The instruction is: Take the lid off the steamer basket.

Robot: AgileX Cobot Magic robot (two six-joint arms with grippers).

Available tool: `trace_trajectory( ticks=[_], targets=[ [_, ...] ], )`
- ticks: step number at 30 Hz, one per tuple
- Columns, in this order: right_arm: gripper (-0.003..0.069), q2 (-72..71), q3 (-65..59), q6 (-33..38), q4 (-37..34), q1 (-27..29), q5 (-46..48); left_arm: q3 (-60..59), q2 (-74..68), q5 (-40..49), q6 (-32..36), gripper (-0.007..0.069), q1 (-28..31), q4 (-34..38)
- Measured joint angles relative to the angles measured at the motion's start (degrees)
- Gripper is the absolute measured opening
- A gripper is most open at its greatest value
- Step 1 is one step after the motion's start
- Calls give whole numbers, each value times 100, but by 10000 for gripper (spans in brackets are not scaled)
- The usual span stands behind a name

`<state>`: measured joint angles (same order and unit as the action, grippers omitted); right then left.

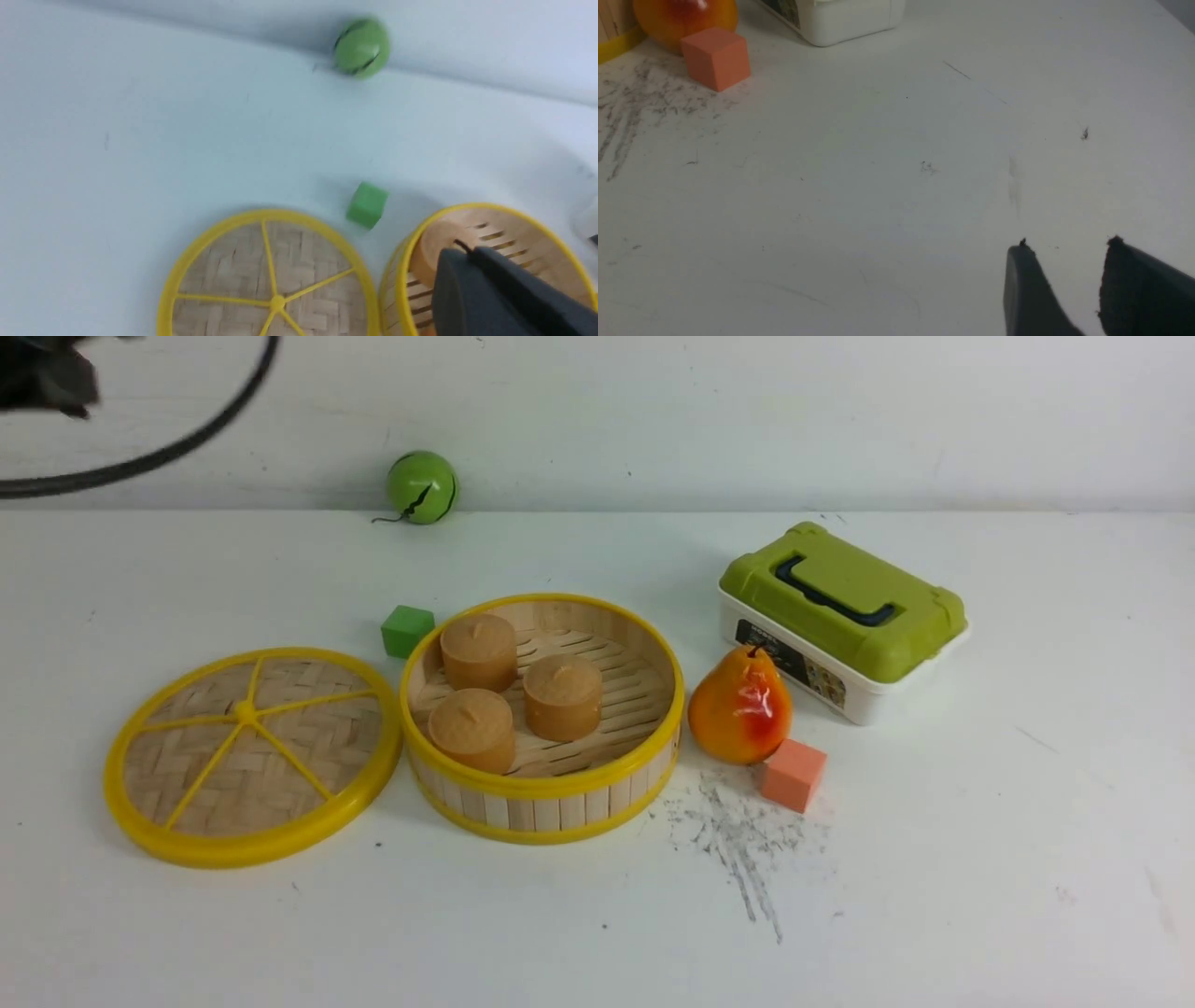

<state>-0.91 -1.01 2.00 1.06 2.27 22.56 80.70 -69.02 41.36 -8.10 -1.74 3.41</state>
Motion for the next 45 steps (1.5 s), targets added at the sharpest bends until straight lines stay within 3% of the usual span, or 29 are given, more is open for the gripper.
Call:
trace_trajectory(
  ticks=[7,19,28,35,39,42,45],
  targets=[
    [240,0,0,0,0,0,0,-2165,2706,-879,241,-13,0,302],
    [240,0,0,0,0,0,0,-6372,6828,-1421,1954,-13,-88,415],
    [240,0,0,0,0,0,0,-6693,6883,-1620,2111,-13,-88,1415],
    [240,0,0,0,0,0,0,-6701,6877,-1710,2111,-13,-88,1368],
    [240,0,0,0,0,0,0,-7012,6884,-2015,1801,-13,-88,897],
    [240,0,0,0,0,0,0,-7457,6958,-2172,521,-13,-95,-15],
    [240,0,0,0,0,0,0,-7764,6957,-2198,-282,-13,-112,-375]
  ],
)
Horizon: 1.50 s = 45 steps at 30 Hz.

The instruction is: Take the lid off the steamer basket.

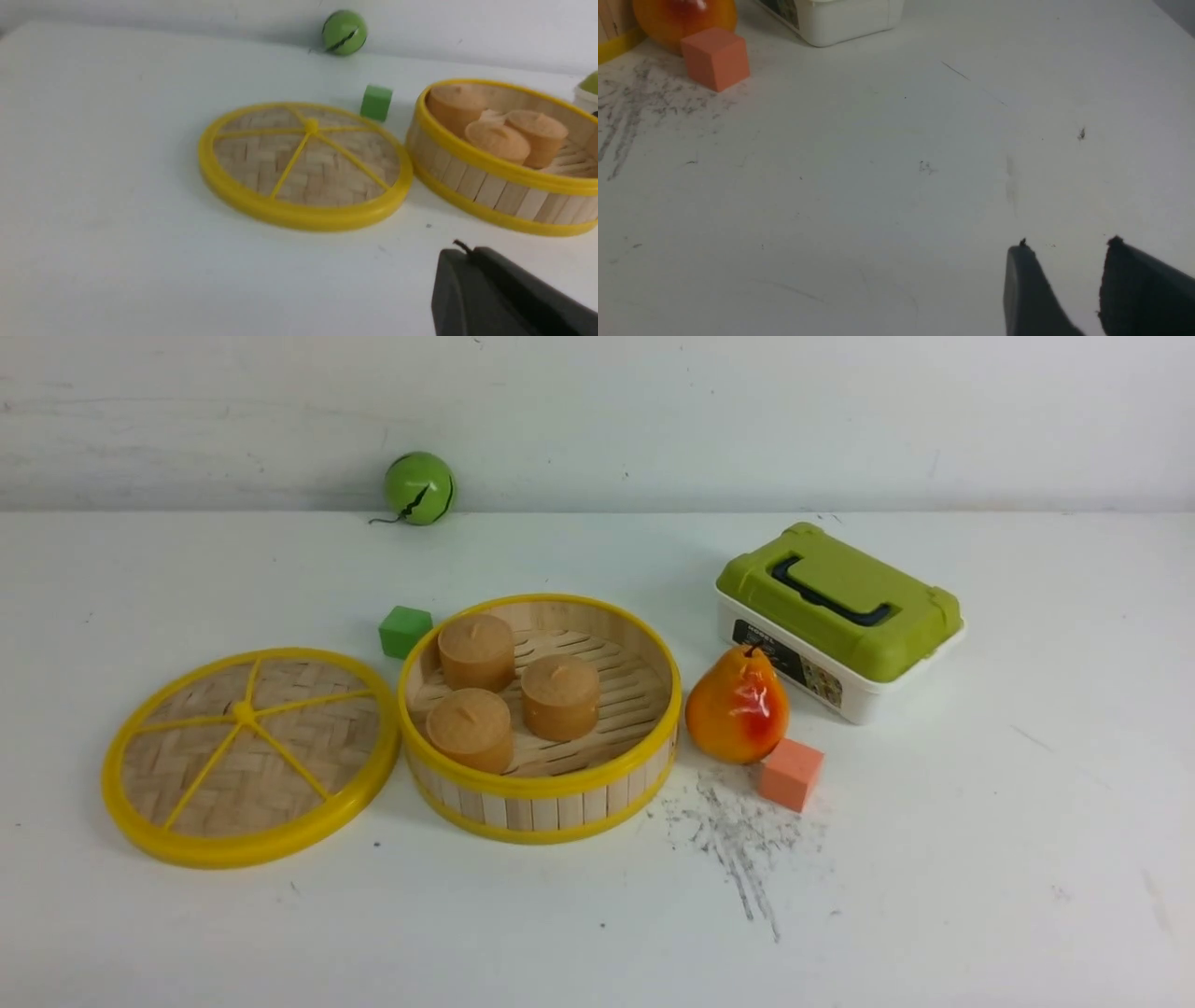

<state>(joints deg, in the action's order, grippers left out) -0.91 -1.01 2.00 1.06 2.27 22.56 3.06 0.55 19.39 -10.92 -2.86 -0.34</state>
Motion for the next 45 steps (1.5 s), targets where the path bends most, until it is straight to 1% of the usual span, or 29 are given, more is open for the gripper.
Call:
trace_trajectory(
  ticks=[1,2,5,8,14,45],
  targets=[
    [240,0,0,0,0,0,0,-250,0,-71,-287,-13,0,-93],
    [240,0,0,0,0,0,0,-369,0,-90,-364,-13,0,-100],
    [240,0,0,0,0,0,0,-452,0,-2,-357,-13,0,-51],
    [240,0,0,0,0,0,0,-475,0,159,-80,-13,0,34],
    [240,0,0,0,0,0,0,-475,0,166,447,-13,0,94],
    [240,0,0,0,0,0,0,-475,0,160,530,-12,0,156]
  ],
)
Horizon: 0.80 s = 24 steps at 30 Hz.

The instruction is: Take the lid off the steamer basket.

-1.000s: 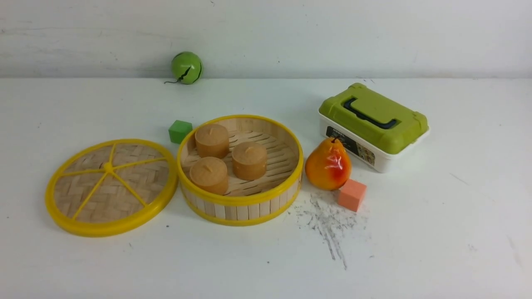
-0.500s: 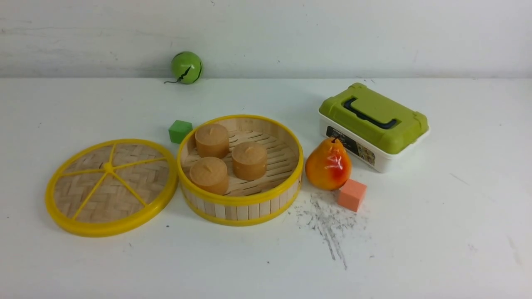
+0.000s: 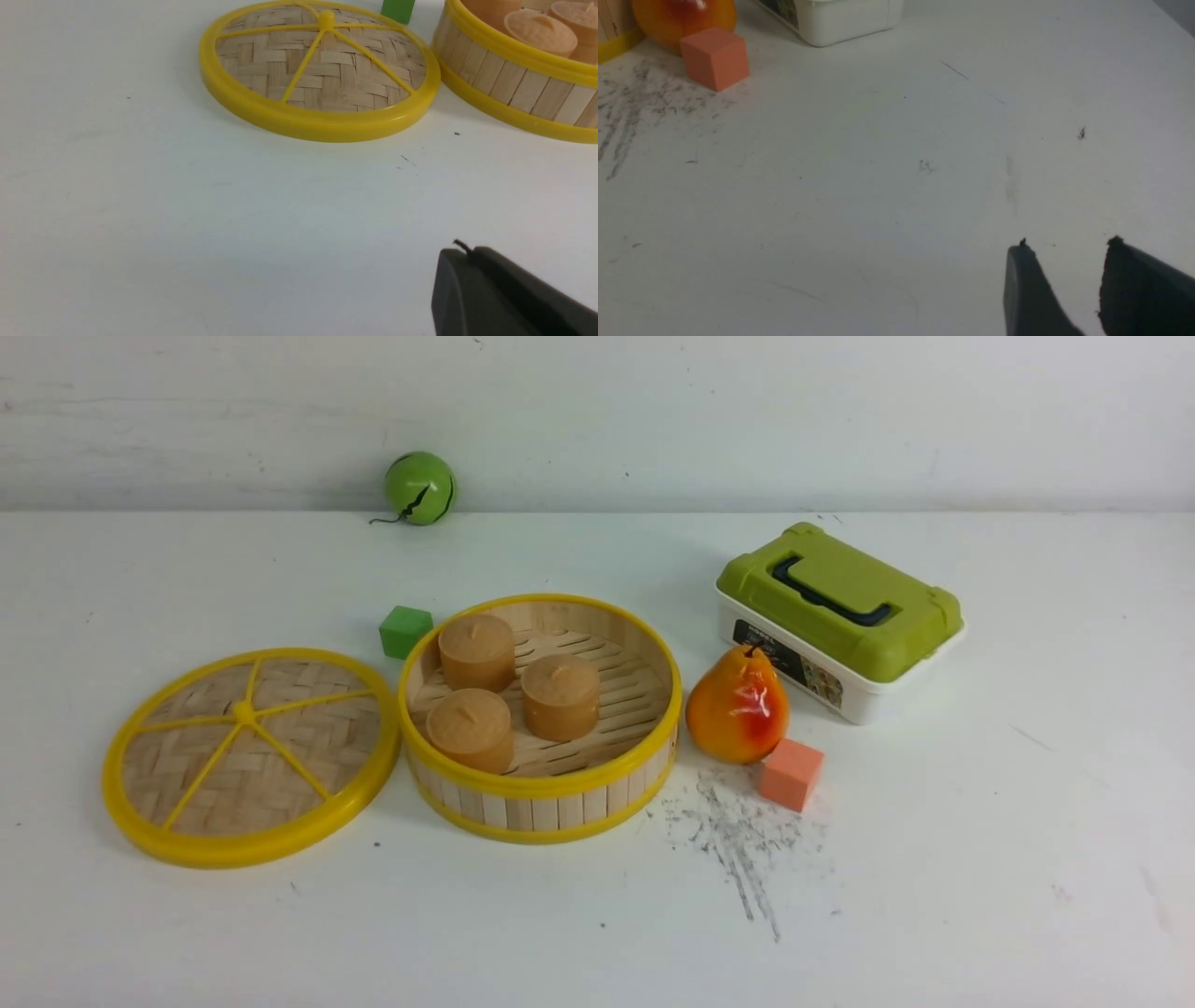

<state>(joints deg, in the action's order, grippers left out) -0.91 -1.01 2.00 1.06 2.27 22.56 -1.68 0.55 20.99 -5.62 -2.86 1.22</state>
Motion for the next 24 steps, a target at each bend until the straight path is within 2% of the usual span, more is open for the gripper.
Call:
trace_trajectory(
  ticks=[24],
  targets=[
    [240,0,0,0,0,0,0,0,0,0,0,2,0,0]
  ],
)
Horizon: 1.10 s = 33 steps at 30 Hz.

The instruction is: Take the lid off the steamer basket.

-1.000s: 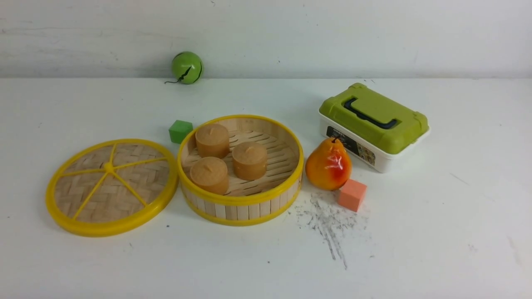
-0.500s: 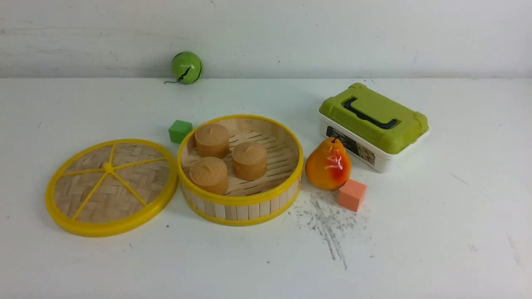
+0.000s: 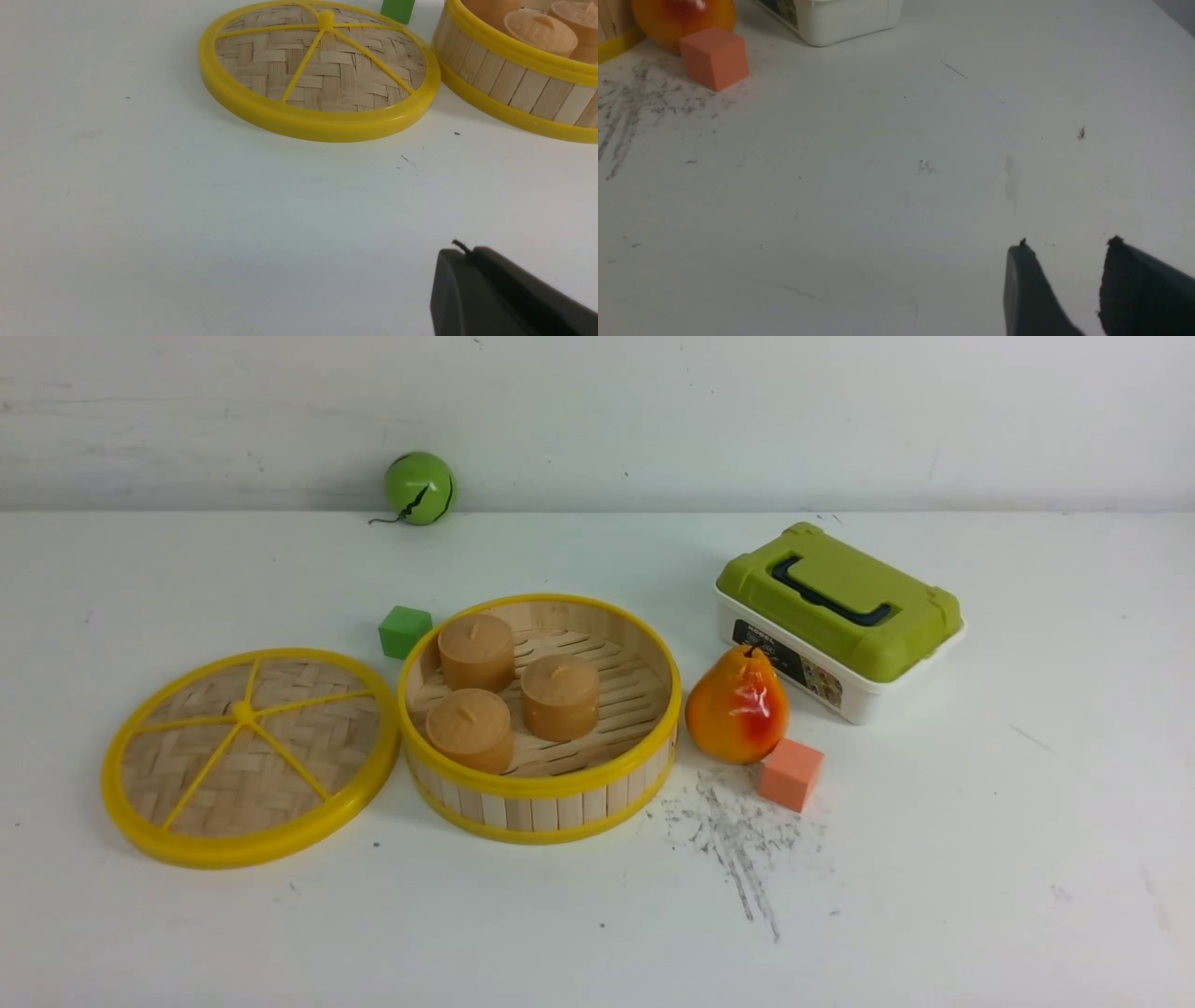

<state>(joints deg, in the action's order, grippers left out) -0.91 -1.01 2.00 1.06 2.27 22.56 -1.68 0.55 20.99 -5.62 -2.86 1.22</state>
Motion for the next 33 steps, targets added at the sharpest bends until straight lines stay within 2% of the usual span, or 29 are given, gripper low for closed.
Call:
trace_trajectory(
  ticks=[33],
  targets=[
    [240,0,0,0,0,0,0,0,0,0,0,30,0,0]
  ],
)
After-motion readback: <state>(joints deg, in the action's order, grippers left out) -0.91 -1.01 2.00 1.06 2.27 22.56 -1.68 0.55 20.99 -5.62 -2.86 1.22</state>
